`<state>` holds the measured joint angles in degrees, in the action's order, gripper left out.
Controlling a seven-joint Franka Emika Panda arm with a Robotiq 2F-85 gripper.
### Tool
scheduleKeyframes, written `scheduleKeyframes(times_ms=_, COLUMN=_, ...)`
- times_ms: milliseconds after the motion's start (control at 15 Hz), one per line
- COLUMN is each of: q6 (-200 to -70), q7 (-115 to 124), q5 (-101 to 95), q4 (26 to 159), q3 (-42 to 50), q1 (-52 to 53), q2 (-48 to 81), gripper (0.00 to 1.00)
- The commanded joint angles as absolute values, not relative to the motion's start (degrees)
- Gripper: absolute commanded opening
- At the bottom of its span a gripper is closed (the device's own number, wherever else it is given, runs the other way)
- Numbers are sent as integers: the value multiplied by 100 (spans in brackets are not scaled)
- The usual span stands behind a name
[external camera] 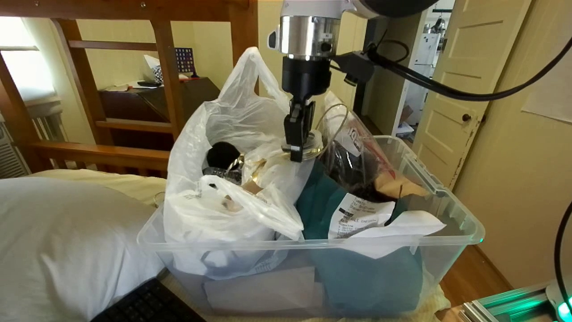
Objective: Remove the circular object with tape from the plastic bag
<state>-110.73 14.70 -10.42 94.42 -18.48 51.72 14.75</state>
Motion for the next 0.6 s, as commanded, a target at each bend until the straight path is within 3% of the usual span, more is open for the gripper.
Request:
scheduleKeyframes(times_ms=0, q6=-11612, q7=1562, q5=-1082, q4=9729, q3=-1954, q1=5136, q2=1126, gripper=58)
scheduleKeyframes(times_ms=400, q6=-10518, q7=1988, q5=-1116, q4=9024, q3=-2221, q1=5309, q2=672, gripper=98)
scheduleKeyframes(times_ms=533, q6=-9599, q7=2678, q5=-1217, q4=8687, q3=-2301, q1=5391, q2=528, gripper=100)
